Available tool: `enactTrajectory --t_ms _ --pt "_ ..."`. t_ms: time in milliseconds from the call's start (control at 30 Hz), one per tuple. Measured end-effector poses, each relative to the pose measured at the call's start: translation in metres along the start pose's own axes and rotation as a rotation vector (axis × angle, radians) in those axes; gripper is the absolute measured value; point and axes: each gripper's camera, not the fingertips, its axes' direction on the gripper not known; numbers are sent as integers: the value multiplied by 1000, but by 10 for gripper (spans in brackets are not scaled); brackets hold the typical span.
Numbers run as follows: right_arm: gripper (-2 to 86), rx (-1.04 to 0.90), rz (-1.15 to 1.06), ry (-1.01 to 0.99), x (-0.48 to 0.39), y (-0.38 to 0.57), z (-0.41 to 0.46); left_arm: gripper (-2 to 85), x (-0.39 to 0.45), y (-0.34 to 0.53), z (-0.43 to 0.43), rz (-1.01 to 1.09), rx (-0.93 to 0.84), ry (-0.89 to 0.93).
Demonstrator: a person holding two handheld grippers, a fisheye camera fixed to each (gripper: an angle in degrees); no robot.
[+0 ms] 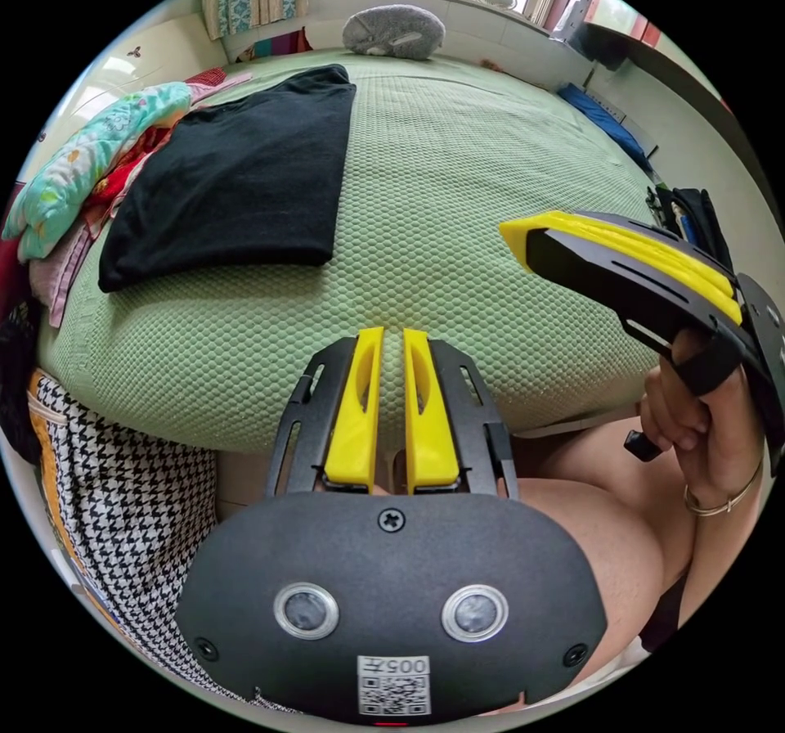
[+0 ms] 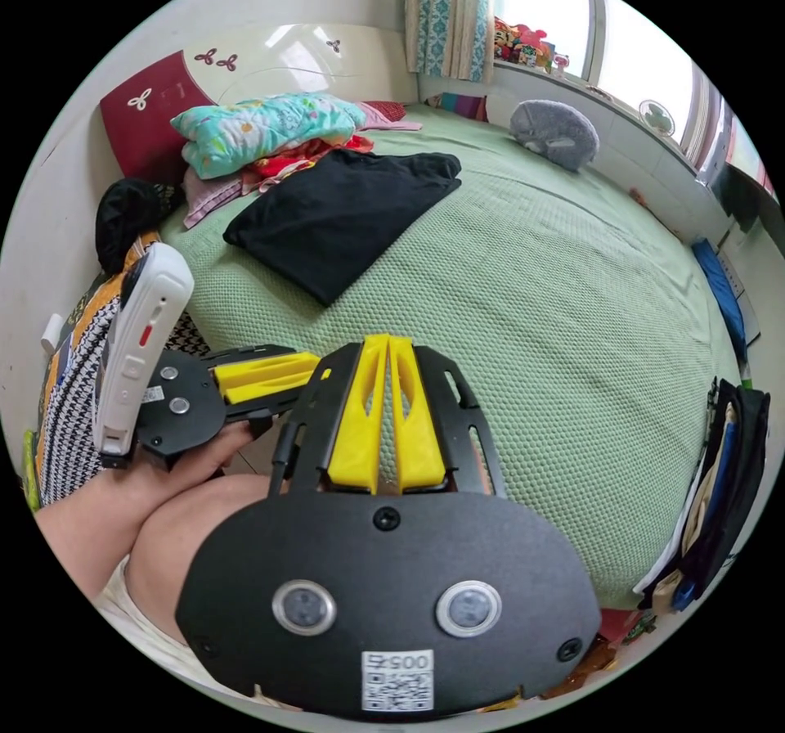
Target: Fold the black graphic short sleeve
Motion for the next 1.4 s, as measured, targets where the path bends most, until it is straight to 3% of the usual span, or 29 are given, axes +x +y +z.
enactTrajectory --t_ms 667,867,1000,1167,1400 --pt "-12 2 -11 2 -9 1 14 55 -74 35 -10 -18 22 45" --pt "-11 8 -16 -7 -13 2 17 3 -107 55 -23 2 72 124" --pt "-10 31 -11 -20 -13 4 14 0 -149 81 -55 -62 216 176" --pt "-11 54 -7 -31 -13 6 13 18 -223 97 -89 -183 291 64" --pt "-11 53 -64 2 -22 10 18 115 -343 107 -117 -312 345 -42"
